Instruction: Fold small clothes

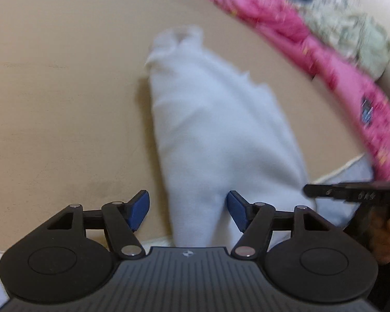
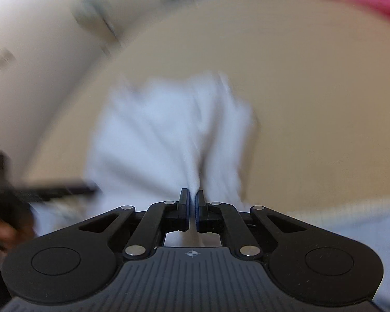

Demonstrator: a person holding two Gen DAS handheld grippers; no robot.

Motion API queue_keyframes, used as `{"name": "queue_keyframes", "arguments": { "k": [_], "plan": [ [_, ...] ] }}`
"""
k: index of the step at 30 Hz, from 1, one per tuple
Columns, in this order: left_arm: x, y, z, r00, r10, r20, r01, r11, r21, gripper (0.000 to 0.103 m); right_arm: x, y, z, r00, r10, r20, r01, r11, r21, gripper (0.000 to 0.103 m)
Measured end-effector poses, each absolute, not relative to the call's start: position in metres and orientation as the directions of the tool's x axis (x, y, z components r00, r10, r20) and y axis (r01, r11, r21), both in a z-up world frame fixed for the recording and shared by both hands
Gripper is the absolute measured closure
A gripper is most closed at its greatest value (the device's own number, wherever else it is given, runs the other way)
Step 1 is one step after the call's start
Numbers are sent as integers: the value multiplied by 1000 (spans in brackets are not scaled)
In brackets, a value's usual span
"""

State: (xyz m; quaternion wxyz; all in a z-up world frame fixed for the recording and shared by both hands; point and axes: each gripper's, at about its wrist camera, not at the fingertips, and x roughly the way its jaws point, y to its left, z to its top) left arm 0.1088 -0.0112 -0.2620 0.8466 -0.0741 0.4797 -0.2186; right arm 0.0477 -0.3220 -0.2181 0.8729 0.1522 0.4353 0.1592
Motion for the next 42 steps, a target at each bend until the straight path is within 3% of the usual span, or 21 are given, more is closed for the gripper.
{"name": "queue_keyframes", "arguments": {
  "k": [3,6,11,21,22,24,26,29,31,34,36,39,42],
  "plan": [
    [111,-8,-263,449,-430,-784,283,900,-331,30,47,-330,-206,607,443,-660,-158,881,447,96],
    [111,-2,-253,483,-450,-751,277,892,-356,30,47,-349,-191,689,453,-566,-116,840,530,65],
    [116,-2,-263,463,-425,-778,260,904,-339,29,66,-356,-183,752,476,-457,-84,756,649,64],
    [117,-5,-265,456,-415,-787,271,907,-322,26,131,-318,-205,744,362,-562,56,804,592,63],
    [118,-6,-265,455,-416,-787,271,907,-323,26,133,-316,-207,745,355,-564,57,809,585,69],
    [117,-7,-265,454,-417,-787,271,906,-324,26,139,-310,-207,746,367,-556,29,816,578,95],
    [117,-8,-265,454,-418,-787,273,906,-324,26,131,-304,-196,800,332,-499,-13,842,540,97],
    [117,-8,-264,454,-434,-778,281,898,-338,19,106,-312,-162,917,284,-280,-92,834,544,100],
    [117,-10,-263,452,-437,-778,283,897,-340,19,114,-317,-164,910,234,-342,-28,857,514,100],
    [116,-15,-267,452,-411,-792,302,906,-298,20,139,-321,-204,784,210,-584,132,863,488,94],
    [117,-14,-266,451,-411,-792,298,906,-300,20,133,-319,-208,786,176,-593,156,871,466,81],
    [117,-10,-261,457,-416,-786,276,907,-319,20,111,-321,-187,824,168,-540,116,884,453,76],
    [116,-6,-253,476,-425,-770,268,904,-334,20,86,-328,-173,843,191,-502,75,883,462,62]
  ]
}}
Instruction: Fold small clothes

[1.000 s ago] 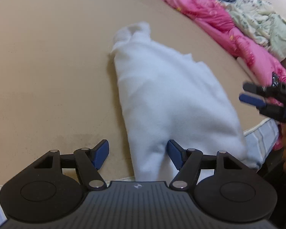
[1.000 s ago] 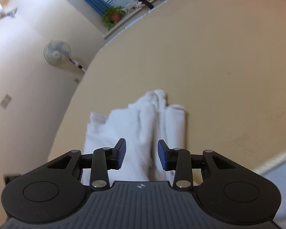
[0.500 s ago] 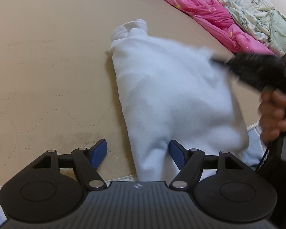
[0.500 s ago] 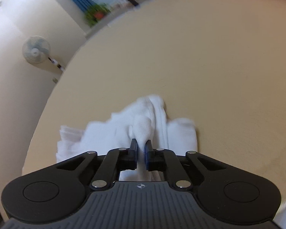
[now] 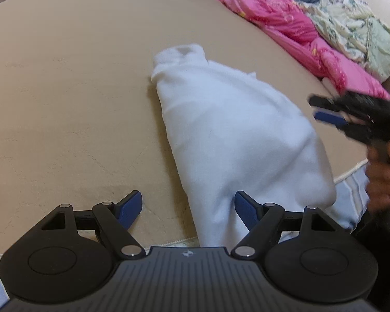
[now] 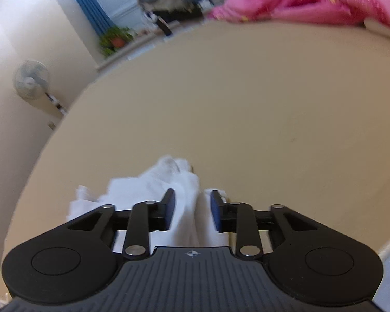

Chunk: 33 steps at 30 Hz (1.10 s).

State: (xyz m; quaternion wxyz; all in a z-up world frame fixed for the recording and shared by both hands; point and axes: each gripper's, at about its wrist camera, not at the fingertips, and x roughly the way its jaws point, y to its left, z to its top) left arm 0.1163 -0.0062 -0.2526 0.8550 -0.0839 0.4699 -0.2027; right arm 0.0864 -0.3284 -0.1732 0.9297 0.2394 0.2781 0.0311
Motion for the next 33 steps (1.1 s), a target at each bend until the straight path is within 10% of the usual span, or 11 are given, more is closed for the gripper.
{"name": "queue_keyframes", "arguments": {
  "k": [8,10,15,21,29,33],
  "plan": [
    [114,2,-238,513,-424,-746,230,905,-357,20,37,-318,-201,670,373,-642,-156,916,369,47],
    [112,3,-237,516,-426,-743,233,905,-357,20,30,-318,-203,678,365,-638,-186,925,332,94],
    [104,-1,-234,520,-441,-732,255,898,-360,20,17,-358,-191,741,440,-507,-132,836,532,97],
    [109,-8,-259,430,-398,-810,246,915,-318,20,37,-351,-220,610,397,-686,-53,884,464,96],
    [109,-1,-247,452,-405,-795,241,913,-328,20,29,-384,-189,766,289,-574,62,856,513,62],
    [117,1,-240,495,-416,-763,212,909,-359,21,44,-377,-198,775,336,-535,28,828,560,30]
  ]
}}
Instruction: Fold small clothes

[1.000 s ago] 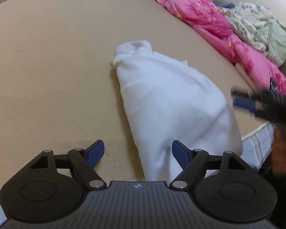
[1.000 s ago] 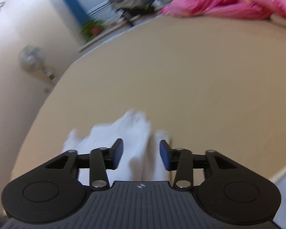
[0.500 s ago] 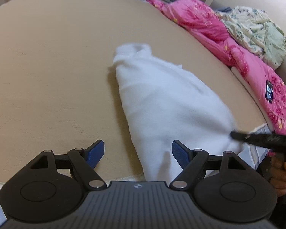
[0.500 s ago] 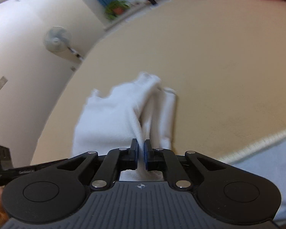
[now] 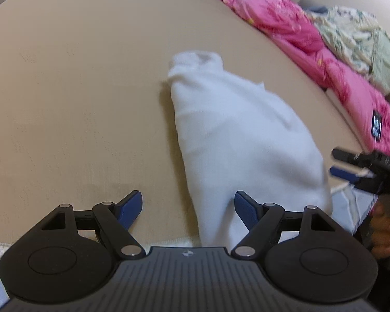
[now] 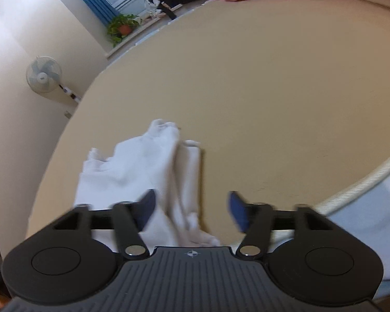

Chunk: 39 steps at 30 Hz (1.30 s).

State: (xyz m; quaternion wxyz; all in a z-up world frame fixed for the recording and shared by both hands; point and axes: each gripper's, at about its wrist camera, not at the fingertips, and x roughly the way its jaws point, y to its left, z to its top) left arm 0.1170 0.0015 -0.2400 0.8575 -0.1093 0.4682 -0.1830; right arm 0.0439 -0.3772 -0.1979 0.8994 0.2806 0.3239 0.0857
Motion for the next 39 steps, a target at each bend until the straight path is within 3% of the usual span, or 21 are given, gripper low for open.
{"name": "queue_keyframes", "arguments": {
  "k": [9,15,17,18,20,23,27,32,37,39],
  "plan": [
    [137,4,-234,546,-475,-690,198,873,-445,20,77,-348,-222,708,357,-609,21,852,523,28],
    [182,21,-264,500,-561,-660,39,776,-629,16,80,-346,-231,704,370,-606,21,842,539,24],
    [189,21,-273,490,-595,-637,20,738,-674,16,79,-348,-232,704,383,-598,13,835,550,30],
    [190,19,-275,498,-596,-630,21,735,-678,16,71,-352,-230,702,405,-586,-1,823,568,44],
    [193,12,-275,503,-602,-621,26,728,-685,16,68,-352,-231,706,414,-574,0,811,585,50],
    [199,1,-281,457,-642,-616,21,700,-714,24,62,-356,-230,709,427,-561,4,794,608,60],
    [206,-5,-268,456,-628,-631,61,729,-682,61,58,-355,-226,726,423,-542,8,783,622,69],
    [206,1,-214,519,-589,-620,192,787,-587,64,58,-333,-214,762,432,-483,-69,796,602,73],
    [216,33,-168,585,-569,-578,254,805,-537,63,67,-302,-188,813,467,-348,-183,772,608,74],
    [222,53,-155,617,-570,-543,265,800,-539,57,66,-287,-170,838,466,-282,-241,782,575,74]
  ]
}}
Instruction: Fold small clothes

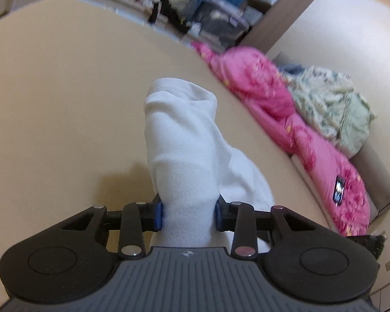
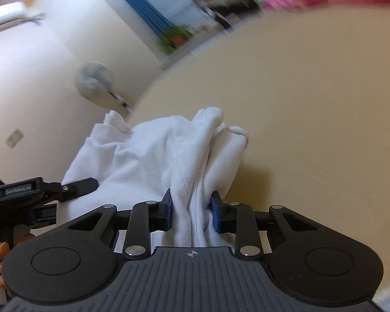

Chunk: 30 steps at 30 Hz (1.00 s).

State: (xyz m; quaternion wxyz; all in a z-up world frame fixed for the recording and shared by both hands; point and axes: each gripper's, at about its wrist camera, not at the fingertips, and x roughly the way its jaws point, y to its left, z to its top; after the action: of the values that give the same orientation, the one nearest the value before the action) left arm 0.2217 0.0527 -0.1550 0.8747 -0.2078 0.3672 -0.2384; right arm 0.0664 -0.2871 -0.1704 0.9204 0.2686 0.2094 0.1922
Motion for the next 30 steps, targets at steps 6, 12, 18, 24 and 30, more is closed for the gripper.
{"name": "queue_keyframes", "arguments": {
  "k": [6,12,18,24,30],
  "plan": [
    [242,102,-179,673,-347,-653,3,884,-467,33,97,-246,-175,826,360,-435,-185,900,394,53],
    [205,93,-177,635,-321,-703,63,928,-367,33,99,-261,-189,786,358,-503,-86,870,485,51],
    [185,50,-196,611,-285,-738,150,958,-245,33,95,-255,-204,737,326,-592,-75,910,407,52],
    [180,47,-224,586,-225,-779,167,974,-155,33,83,-260,-207,743,316,-590,-55,907,418,54],
    [185,38,-239,568,-189,-801,205,975,-84,28,83,-266,-213,743,302,-598,-39,911,411,54]
  ]
}}
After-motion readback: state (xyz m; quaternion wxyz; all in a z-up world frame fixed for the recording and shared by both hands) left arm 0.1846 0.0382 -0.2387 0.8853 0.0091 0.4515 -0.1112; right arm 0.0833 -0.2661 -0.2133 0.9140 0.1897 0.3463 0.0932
